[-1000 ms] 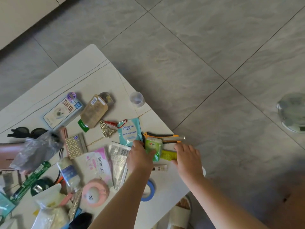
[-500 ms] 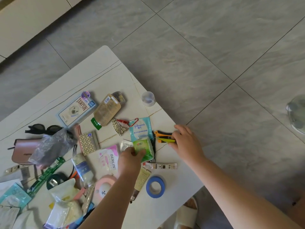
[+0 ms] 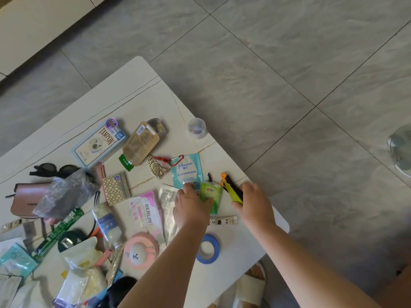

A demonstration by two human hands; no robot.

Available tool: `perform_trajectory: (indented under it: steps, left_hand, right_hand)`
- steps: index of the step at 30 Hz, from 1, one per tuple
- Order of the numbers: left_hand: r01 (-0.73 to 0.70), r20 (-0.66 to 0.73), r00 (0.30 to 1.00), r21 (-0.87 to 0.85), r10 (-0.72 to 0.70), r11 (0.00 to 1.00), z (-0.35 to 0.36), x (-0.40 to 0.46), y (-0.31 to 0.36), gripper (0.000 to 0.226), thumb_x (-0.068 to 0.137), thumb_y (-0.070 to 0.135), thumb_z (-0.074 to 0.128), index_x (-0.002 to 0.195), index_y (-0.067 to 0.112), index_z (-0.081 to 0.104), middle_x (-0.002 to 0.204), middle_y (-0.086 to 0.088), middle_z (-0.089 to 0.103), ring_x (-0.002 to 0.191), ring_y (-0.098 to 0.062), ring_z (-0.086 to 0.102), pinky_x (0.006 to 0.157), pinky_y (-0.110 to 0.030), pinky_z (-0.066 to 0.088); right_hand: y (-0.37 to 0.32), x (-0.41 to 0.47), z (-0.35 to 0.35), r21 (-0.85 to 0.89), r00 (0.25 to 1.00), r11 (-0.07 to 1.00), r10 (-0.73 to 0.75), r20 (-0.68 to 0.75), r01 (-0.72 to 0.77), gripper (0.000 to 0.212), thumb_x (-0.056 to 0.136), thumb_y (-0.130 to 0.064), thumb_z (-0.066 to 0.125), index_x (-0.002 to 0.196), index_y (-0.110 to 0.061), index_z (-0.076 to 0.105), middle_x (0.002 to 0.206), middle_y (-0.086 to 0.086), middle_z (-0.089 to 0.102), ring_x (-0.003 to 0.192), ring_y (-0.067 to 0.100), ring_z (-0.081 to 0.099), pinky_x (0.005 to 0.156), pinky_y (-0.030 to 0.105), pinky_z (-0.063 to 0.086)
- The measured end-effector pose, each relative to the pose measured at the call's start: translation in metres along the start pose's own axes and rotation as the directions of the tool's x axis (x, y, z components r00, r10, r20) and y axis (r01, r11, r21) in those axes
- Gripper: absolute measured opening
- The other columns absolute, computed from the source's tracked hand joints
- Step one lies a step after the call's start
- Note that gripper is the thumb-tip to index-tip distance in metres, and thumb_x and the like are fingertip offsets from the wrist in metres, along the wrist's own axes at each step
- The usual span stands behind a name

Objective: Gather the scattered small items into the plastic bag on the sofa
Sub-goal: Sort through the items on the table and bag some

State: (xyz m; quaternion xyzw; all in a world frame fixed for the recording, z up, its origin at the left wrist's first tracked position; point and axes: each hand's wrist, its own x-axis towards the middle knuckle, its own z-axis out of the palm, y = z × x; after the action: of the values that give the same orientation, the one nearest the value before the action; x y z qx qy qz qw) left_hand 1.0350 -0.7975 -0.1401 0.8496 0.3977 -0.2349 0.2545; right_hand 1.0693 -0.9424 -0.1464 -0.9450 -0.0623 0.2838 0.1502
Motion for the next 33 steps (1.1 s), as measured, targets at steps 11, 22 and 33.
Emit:
perform_trajectory:
  steps: [11,22,33]
  left_hand:
    - [-0.094,0.019,0.996,0.19,0.092,0.977,0.012,-0.003,0.01,0.044,0.086,0.041,0.06,0.123,0.021,0.046,0.125,-0.005,0.045,0.116,-0.026,0.044,0.094,-0.039,0.042]
    - [-0.342,0.009,0.922,0.491,0.388,0.802,0.01,-0.002,0.014,0.029,0.088,0.034,0.051,0.114,0.022,0.048,0.115,-0.001,0.06,0.111,-0.024,0.044,0.093,-0.035,0.034]
    - [-0.237,0.126,0.958,-0.147,0.256,0.96,-0.047,-0.012,0.038,0.025,0.088,0.017,0.056,0.112,0.009,0.057,0.099,-0.007,0.06,0.087,-0.022,0.059,0.067,-0.03,0.051]
  right_hand:
    - [0.02,-0.016,-0.005,0.418,0.989,0.897,0.135,0.059,-0.147,0.027,0.087,-0.024,0.062,0.109,-0.013,0.051,0.091,0.001,0.059,0.078,0.017,0.059,0.062,0.03,0.049]
    - [0.028,-0.027,-0.019,0.68,0.981,0.707,0.137,0.139,-0.196,0.014,0.085,-0.021,0.064,0.089,-0.025,0.051,0.079,-0.004,0.061,0.066,0.007,0.059,0.043,0.01,0.039]
    - [0.015,-0.057,-0.054,0.906,0.961,0.347,0.212,0.176,-0.243,0.009,0.085,-0.012,0.066,0.079,-0.017,0.06,0.067,-0.001,0.062,0.059,0.012,0.059,0.048,0.019,0.045]
